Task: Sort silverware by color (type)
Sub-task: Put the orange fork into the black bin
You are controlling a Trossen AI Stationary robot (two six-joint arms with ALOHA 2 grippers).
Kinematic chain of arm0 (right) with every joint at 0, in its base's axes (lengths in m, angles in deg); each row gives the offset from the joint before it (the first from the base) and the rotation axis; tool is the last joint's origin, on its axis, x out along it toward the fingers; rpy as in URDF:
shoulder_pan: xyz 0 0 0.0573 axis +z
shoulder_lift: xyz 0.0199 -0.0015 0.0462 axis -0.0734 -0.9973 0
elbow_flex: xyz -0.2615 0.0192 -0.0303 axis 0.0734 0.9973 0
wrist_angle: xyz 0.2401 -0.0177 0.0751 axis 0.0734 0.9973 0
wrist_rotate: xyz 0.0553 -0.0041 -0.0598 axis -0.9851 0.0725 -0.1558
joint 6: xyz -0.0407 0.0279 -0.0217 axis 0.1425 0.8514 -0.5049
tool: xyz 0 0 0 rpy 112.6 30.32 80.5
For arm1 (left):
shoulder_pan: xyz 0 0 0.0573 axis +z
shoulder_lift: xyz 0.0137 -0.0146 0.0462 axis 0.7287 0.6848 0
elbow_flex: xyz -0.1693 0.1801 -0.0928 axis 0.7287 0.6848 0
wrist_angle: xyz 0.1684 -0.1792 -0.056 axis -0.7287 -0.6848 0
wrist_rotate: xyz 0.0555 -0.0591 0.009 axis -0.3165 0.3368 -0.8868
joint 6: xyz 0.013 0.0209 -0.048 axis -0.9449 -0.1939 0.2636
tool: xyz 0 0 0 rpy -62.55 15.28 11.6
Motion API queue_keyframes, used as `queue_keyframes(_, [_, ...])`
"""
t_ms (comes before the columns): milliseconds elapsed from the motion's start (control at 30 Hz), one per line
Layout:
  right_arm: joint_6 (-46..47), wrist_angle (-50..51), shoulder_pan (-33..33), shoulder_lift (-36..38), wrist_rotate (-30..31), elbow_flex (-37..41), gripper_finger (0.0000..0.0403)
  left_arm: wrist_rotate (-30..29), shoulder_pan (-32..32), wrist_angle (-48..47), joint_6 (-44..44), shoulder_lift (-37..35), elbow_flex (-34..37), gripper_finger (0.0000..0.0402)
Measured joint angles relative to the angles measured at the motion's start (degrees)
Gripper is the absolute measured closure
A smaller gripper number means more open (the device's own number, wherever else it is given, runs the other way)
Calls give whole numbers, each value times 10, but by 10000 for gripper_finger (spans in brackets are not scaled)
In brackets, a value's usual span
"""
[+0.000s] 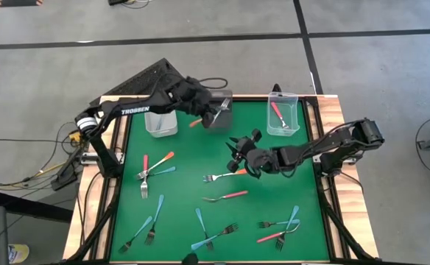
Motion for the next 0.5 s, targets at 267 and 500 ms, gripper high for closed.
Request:
queue_keyframes(267, [0, 5, 18, 0, 0, 0, 268, -1, -39, -8, -7, -25, -1, 401])
queue_keyframes(500, [0, 3, 17, 0, 1, 0, 268, -50, -34, 162, 45, -26, -1, 401])
